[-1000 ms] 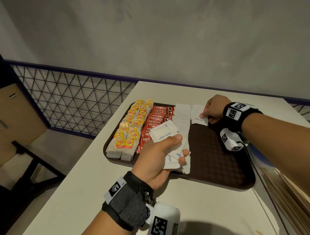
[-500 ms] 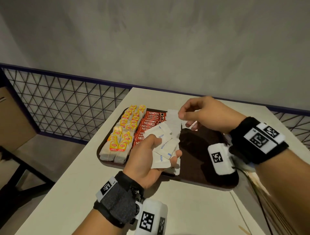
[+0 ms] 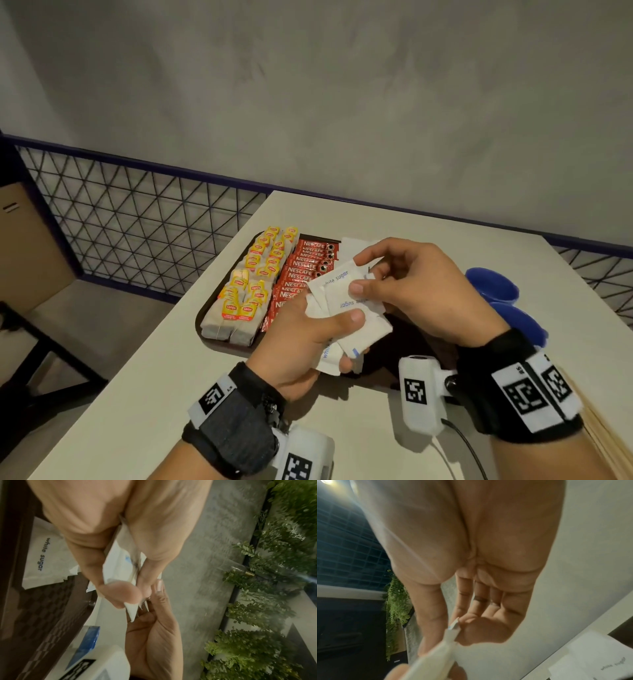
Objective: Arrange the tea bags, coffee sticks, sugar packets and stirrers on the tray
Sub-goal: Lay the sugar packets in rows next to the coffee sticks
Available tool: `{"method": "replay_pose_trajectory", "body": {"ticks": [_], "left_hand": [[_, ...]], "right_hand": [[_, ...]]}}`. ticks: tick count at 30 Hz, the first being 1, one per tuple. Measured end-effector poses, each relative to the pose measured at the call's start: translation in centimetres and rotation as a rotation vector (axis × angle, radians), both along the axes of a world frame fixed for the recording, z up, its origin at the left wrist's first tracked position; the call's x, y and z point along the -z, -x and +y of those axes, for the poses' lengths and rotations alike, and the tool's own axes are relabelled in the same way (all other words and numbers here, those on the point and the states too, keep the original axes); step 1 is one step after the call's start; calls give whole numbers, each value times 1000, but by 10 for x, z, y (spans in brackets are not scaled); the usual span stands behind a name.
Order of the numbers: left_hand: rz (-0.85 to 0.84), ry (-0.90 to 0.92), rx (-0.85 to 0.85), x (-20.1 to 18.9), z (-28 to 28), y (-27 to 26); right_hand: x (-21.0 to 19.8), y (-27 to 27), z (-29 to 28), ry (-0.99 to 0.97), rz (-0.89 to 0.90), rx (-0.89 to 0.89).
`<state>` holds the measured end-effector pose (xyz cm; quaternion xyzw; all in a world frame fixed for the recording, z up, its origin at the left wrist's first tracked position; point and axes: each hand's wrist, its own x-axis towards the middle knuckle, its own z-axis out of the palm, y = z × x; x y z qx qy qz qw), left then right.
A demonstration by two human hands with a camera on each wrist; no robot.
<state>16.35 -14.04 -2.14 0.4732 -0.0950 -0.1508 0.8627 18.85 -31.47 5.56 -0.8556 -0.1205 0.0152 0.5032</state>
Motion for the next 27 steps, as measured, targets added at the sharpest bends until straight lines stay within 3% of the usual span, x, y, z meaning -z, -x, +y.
{"method": "replay_pose_trajectory", "body": {"ticks": [6, 11, 20, 27], "left_hand": [[-15, 42, 51, 0, 0, 1], [75, 83, 60, 0, -2, 0], [277, 176, 2, -1, 2, -3], [267, 210, 24, 3, 1, -5]], "right_hand": [[4, -1, -10, 28, 12, -66], [4, -5, -14, 93, 40, -78], [6, -12, -25, -110, 144, 11], [5, -12, -28, -117, 215, -47]]}}
